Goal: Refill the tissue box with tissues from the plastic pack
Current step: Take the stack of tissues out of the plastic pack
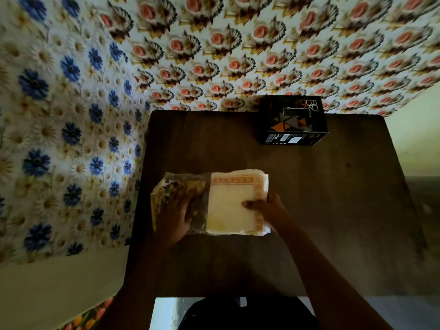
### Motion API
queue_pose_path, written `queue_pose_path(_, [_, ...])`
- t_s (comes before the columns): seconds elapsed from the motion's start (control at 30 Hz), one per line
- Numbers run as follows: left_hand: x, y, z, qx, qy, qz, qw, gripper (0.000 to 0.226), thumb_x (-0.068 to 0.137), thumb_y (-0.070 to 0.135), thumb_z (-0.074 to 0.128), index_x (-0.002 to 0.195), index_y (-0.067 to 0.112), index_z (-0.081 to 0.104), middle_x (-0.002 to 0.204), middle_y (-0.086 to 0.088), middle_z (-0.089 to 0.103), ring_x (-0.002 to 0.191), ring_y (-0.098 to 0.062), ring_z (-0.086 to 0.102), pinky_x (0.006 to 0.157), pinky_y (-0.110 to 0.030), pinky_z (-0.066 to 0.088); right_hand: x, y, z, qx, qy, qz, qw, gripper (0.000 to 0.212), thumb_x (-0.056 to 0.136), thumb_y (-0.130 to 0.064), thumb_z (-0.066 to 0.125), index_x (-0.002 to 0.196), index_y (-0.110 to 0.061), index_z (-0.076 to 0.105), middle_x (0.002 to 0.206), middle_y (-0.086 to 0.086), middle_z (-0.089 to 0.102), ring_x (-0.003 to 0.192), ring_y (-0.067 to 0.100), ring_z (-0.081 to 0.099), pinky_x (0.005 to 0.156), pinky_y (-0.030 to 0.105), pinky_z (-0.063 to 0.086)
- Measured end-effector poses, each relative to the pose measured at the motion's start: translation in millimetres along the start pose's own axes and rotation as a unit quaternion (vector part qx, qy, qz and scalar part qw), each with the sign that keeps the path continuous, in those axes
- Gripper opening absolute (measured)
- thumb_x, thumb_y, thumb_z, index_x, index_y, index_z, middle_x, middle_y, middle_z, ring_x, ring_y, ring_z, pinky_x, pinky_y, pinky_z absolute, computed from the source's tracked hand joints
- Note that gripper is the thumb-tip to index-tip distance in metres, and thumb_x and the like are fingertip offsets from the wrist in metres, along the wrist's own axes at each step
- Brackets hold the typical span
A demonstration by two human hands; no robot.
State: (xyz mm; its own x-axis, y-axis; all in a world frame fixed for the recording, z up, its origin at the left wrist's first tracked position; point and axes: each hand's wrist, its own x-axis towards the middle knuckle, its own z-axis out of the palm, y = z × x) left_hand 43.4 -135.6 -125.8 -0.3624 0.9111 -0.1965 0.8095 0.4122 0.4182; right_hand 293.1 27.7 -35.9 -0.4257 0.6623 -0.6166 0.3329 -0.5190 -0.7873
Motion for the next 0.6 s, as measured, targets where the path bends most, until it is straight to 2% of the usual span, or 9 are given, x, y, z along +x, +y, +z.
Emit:
queue_pose_path(0.03, [0, 0, 0, 0.008, 0.0, -0.007, 1.0, 0.074, 0.087, 0.037, 0.065, 0.152, 0.02, 0.034, 0.155, -0.016, 0.044, 0.141, -0.039, 0.045, 0.11, -0.062, 0.041, -4, 2, -8, 0.008, 0.006, 0.006, 1.0, 0.032, 0.079, -0.004, 0.078, 0.109, -0.012, 0.07, 0.1, 0.003, 0.076, 0.091, 0.017, 0.074, 0.066, 0.03, 0.062])
queue_pose_path(0.1, [0, 0, 0, 0.014, -0.001, -0.024, 1.0, 0.081, 0.082, 0.027, 0.079, 0.151, 0.019, 0.038, 0.156, -0.014, 0.044, 0.141, -0.039, 0.045, 0.109, -0.062, 0.042, -11, 5, -25, 0.026, 0.019, 0.016, 0.999, 0.031, 0.078, -0.003, 0.078, 0.107, -0.012, 0.072, 0.102, 0.009, 0.077, 0.094, 0.025, 0.074, 0.073, 0.041, 0.062])
queue_pose_path(0.17, [2, 2, -2, 0.018, -0.009, -0.032, 0.999, 0.08, 0.084, 0.027, 0.079, 0.153, 0.019, 0.039, 0.158, -0.013, 0.04, 0.146, -0.037, 0.039, 0.113, -0.061, 0.036, -17, 7, -40, 0.052, 0.028, 0.02, 0.998, 0.031, 0.078, -0.001, 0.077, 0.107, -0.011, 0.073, 0.105, 0.012, 0.077, 0.095, 0.028, 0.075, 0.077, 0.048, 0.062])
queue_pose_path(0.27, [6, 5, -5, 0.039, -0.049, -0.049, 0.997, 0.081, 0.088, 0.034, 0.073, 0.157, 0.025, 0.031, 0.165, -0.009, 0.029, 0.152, -0.034, 0.025, 0.118, -0.059, 0.028, -32, 5, -64, 0.089, 0.057, 0.019, 0.994, 0.027, 0.079, 0.006, 0.071, 0.102, -0.009, 0.073, 0.096, 0.011, 0.078, 0.084, 0.024, 0.076, 0.066, 0.04, 0.063])
queue_pose_path(0.33, [8, 17, -12, 0.04, -0.051, -0.09, 0.994, 0.077, 0.089, 0.029, 0.071, 0.156, 0.025, 0.033, 0.165, -0.008, 0.027, 0.153, -0.032, 0.023, 0.12, -0.056, 0.028, -39, 4, -78, 0.1, 0.068, 0.021, 0.992, 0.027, 0.08, 0.008, 0.07, 0.101, -0.009, 0.072, 0.092, 0.009, 0.079, 0.08, 0.022, 0.077, 0.06, 0.036, 0.061])
queue_pose_path(0.4, [6, 39, -21, 0.039, -0.001, -0.123, 0.992, 0.063, 0.089, 0.014, 0.07, 0.147, 0.018, 0.046, 0.159, -0.011, 0.036, 0.148, -0.034, 0.031, 0.117, -0.051, 0.034, -42, 7, -94, 0.09, 0.069, 0.023, 0.993, 0.027, 0.08, 0.007, 0.07, 0.101, -0.009, 0.072, 0.095, 0.012, 0.078, 0.079, 0.023, 0.076, 0.06, 0.036, 0.061])
queue_pose_path(0.47, [1, 65, -27, 0.03, 0.064, -0.113, 0.991, 0.045, 0.088, 0.005, 0.065, 0.131, 0.013, 0.058, 0.143, -0.014, 0.051, 0.135, -0.037, 0.046, 0.103, -0.048, 0.046, -44, 10, -107, 0.08, 0.067, 0.031, 0.994, 0.026, 0.081, 0.007, 0.069, 0.1, -0.01, 0.072, 0.09, 0.009, 0.079, 0.075, 0.019, 0.077, 0.056, 0.033, 0.06])
queue_pose_path(0.53, [-3, 82, -26, 0.002, 0.106, -0.072, 0.992, 0.03, 0.092, 0.014, 0.06, 0.121, 0.012, 0.061, 0.128, -0.012, 0.058, 0.117, -0.033, 0.058, 0.087, -0.041, 0.053, -44, 13, -119, 0.072, 0.061, 0.037, 0.995, 0.027, 0.082, 0.009, 0.067, 0.101, -0.011, 0.07, 0.082, 0.003, 0.079, 0.072, 0.015, 0.076, 0.053, 0.029, 0.059])
queue_pose_path(0.6, [-5, 93, -20, -0.012, 0.094, -0.042, 0.995, 0.035, 0.097, 0.032, 0.054, 0.127, 0.015, 0.059, 0.13, -0.008, 0.059, 0.115, -0.027, 0.06, 0.087, -0.04, 0.055, -41, 17, -127, 0.06, 0.049, 0.047, 0.996, 0.028, 0.084, 0.008, 0.066, 0.103, -0.012, 0.07, 0.083, 0.001, 0.079, 0.076, 0.016, 0.076, 0.053, 0.028, 0.059])
